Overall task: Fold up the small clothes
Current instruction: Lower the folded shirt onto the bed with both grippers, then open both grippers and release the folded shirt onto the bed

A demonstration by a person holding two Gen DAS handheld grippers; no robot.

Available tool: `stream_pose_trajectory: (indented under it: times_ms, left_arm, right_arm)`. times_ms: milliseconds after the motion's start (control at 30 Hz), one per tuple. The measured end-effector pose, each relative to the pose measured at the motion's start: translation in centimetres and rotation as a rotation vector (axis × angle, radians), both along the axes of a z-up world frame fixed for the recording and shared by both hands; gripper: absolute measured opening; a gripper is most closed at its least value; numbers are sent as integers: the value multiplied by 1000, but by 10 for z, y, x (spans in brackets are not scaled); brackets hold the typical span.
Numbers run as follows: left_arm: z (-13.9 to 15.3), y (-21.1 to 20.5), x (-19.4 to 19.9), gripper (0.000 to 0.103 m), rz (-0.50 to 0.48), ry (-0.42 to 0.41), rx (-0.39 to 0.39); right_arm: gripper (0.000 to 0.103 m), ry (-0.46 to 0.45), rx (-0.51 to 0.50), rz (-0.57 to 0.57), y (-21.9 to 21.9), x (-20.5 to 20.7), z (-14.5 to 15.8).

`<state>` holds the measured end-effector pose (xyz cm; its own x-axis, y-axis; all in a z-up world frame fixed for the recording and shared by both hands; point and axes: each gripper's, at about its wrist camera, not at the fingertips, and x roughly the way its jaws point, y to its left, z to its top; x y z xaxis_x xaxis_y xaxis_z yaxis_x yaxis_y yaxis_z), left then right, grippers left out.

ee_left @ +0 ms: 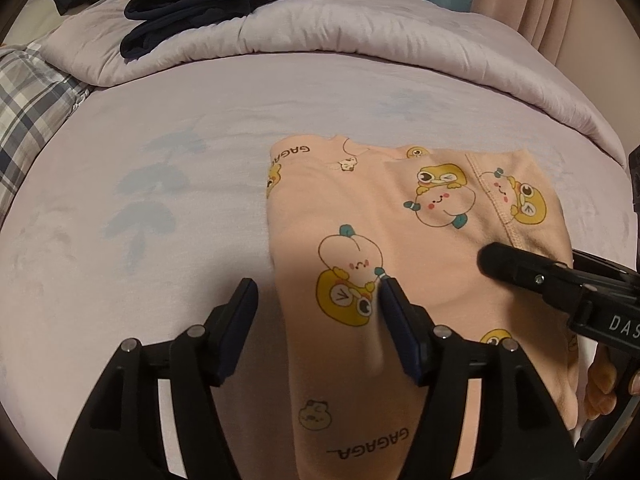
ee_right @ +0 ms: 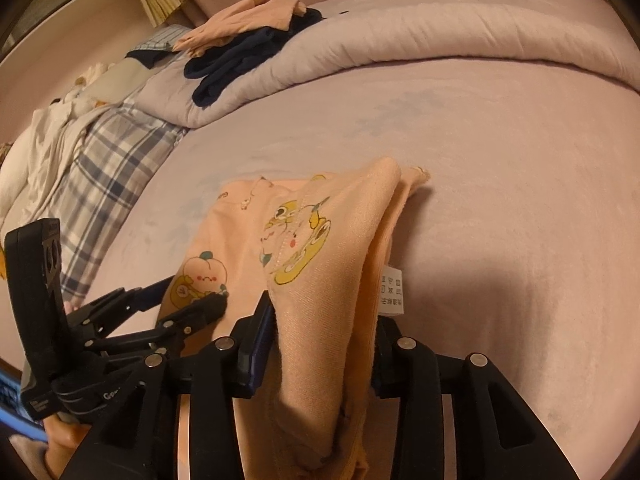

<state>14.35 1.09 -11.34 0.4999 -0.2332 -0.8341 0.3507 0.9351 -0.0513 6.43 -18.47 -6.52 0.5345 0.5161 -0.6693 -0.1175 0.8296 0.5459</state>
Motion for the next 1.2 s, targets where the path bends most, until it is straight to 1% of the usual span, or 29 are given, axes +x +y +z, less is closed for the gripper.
stream_pose_trajectory:
  times_ms: [467,867,1200]
  left_arm:
    - [2,4,-3,67,4,-4,18]
    - [4,10,-12,67,10,-7,33]
    - [4,19,-20,71,19,-6,41]
  right_arm:
    - [39,2,3,-22,-6,-5,1]
    - [39,7,12,-65,-21,-13,1]
    - [39,19,-7,-75,-19,-15,2]
